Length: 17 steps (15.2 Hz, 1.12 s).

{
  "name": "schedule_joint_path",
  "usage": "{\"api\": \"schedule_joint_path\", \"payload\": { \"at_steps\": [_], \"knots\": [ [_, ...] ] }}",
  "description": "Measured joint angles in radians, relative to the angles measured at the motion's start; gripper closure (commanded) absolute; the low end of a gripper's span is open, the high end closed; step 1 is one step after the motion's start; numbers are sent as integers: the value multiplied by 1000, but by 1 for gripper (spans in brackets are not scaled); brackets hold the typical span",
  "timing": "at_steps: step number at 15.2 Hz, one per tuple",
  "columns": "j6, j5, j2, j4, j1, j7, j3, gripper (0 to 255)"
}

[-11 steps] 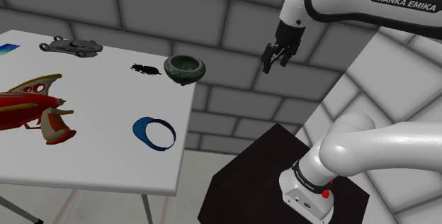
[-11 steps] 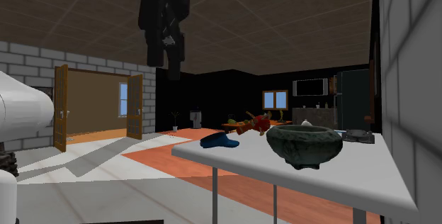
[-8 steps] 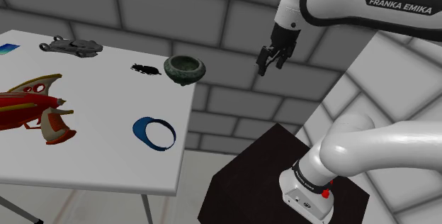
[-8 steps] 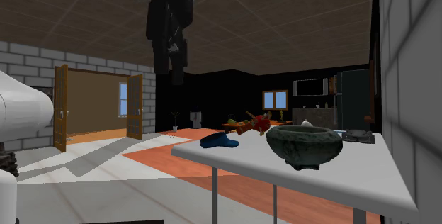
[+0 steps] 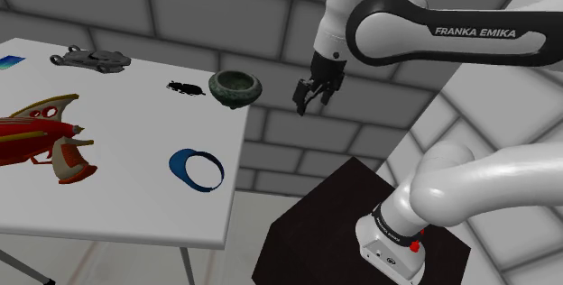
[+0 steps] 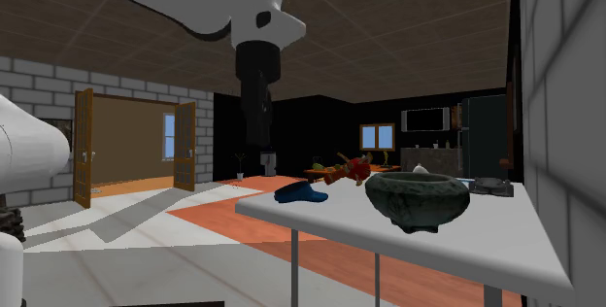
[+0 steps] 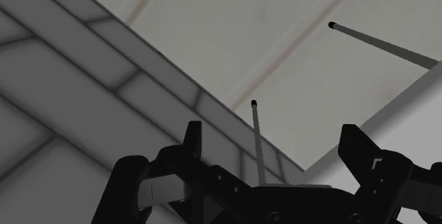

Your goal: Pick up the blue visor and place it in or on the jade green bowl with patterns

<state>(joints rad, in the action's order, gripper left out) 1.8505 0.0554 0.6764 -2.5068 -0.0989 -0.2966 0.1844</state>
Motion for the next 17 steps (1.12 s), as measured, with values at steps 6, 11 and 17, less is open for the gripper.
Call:
{"api": "schedule_joint_path", "payload": {
  "at_steps": [6,11,17],
  "knots": [
    [136,47,-127,17,-44,-90,103,0],
    [246,53,-265,69,-63,-170,191,0],
    [372,6,-446,145,-76,-290,297,0]
  ]
}}
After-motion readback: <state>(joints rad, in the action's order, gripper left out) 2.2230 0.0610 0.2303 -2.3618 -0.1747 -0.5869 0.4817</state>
